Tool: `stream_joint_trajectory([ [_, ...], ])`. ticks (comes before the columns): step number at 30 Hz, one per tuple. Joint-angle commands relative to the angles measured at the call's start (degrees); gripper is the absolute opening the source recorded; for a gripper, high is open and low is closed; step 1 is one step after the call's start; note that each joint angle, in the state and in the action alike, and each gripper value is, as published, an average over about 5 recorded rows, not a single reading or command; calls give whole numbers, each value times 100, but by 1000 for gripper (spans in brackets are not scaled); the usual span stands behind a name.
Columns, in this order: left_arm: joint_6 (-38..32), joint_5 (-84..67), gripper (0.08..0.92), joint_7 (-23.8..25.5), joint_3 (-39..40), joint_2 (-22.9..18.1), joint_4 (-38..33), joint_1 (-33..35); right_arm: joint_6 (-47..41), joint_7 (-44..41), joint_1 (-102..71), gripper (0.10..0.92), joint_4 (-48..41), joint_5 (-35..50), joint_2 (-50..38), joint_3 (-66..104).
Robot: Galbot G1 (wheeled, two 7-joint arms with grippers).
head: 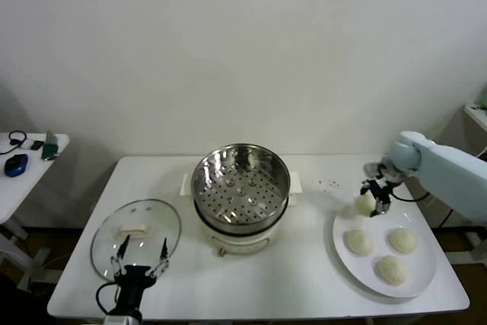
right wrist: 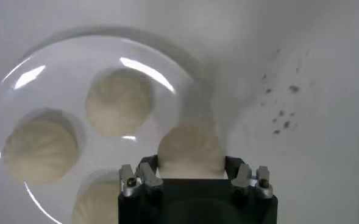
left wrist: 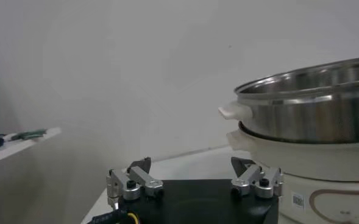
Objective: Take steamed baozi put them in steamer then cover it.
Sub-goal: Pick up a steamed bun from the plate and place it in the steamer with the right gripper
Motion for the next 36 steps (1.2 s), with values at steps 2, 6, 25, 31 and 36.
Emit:
stream_joint_trajectory([
  [2, 12, -19, 823, 12, 5, 22, -34, 34, 662, -81, 1757, 712, 550, 276, 512, -1075],
  [6, 26, -41, 823, 17, 25, 29, -53, 43, 1087, -111, 2258, 712, 754, -3, 1067, -1252],
  [25, 38, -127, 823, 25, 35, 246, -10, -66, 2173, -92, 1723, 712, 698, -1264, 3429, -787],
  [31, 60, -126, 823, 24, 27, 287, -31, -76, 2409, -63, 1194, 712, 312, -1763, 3794, -691],
  [36, 63, -117, 823, 25, 31, 291, -52, -45, 2763, 38, 702, 712, -113, -2437, 3986, -456],
])
